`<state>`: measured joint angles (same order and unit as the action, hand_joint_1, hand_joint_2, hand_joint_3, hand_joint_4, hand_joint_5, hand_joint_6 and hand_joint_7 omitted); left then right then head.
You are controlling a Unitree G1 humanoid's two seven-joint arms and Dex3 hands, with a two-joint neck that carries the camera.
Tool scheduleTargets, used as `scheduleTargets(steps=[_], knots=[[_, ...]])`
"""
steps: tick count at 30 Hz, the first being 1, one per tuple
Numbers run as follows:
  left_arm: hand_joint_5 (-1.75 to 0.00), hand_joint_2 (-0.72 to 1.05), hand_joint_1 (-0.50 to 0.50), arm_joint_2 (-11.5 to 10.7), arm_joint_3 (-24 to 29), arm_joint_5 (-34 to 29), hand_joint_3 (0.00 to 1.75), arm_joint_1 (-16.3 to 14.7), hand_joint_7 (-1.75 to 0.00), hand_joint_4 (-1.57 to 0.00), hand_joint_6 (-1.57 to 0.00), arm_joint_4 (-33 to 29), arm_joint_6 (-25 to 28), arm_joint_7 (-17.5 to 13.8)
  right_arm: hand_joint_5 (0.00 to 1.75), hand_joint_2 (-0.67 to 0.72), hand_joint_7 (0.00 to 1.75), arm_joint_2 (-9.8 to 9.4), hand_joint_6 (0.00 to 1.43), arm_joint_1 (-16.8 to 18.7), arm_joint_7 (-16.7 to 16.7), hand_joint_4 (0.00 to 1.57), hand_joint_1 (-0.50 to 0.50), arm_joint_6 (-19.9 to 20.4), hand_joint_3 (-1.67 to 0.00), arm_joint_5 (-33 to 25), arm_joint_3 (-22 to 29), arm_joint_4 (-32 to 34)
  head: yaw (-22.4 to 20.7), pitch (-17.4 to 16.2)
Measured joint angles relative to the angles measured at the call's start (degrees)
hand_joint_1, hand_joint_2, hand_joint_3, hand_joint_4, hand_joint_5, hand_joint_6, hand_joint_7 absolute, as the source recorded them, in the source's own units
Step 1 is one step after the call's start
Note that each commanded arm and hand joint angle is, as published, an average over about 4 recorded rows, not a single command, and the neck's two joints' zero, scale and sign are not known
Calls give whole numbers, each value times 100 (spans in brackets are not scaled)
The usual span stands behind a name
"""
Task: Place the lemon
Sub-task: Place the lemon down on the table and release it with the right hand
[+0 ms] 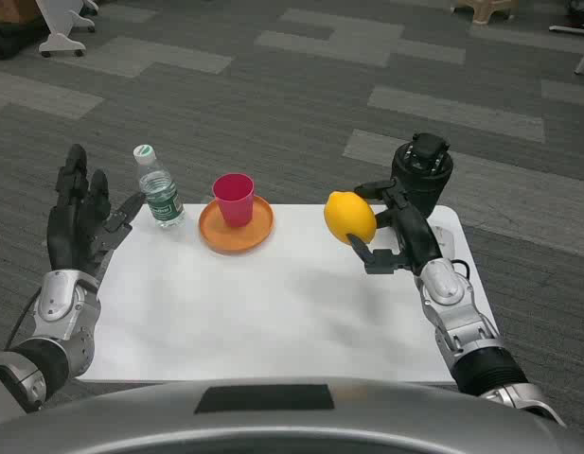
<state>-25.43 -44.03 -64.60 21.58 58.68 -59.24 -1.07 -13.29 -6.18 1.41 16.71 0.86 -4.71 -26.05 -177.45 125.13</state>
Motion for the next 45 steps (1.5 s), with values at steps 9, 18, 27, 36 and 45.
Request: scheduleTargets(steps=[9, 18, 27, 36, 45], knots=[[0, 87, 50, 0, 0, 13, 9, 16, 0, 0, 0, 8, 0, 0, 175, -60, 140, 0, 34, 0, 0, 23, -25, 4, -127, -1, 0, -78, -44, 66], [0, 87, 50, 0, -1, 13, 9, 21, 0, 0, 0, 9, 0, 0, 175, -60, 140, 0, 34, 0, 0, 22, -25, 4, -127, -1, -1, -84, -49, 43], [0, 87, 50, 1, -1, 16, 9, 35, 0, 0, 0, 16, 3, 2, 175, -60, 140, -7, 34, -110, 0, 16, -25, 64, -127, 7, -225, -572, -67, -46], [0, 87, 50, 2, -3, 19, 9, 42, 0, 0, 0, 23, 11, 6, 175, -60, 140, -15, 29, -472, 15, 12, -25, 86, -127, 313, -598, -1553, -99, -128], [0, 87, 50, 2, -2, 20, 9, 43, 0, 0, 0, 24, 13, 7, 175, -60, 140, -19, 21, -671, 87, 9, -25, 78, -127, 705, -613, -2304, -109, -180]])
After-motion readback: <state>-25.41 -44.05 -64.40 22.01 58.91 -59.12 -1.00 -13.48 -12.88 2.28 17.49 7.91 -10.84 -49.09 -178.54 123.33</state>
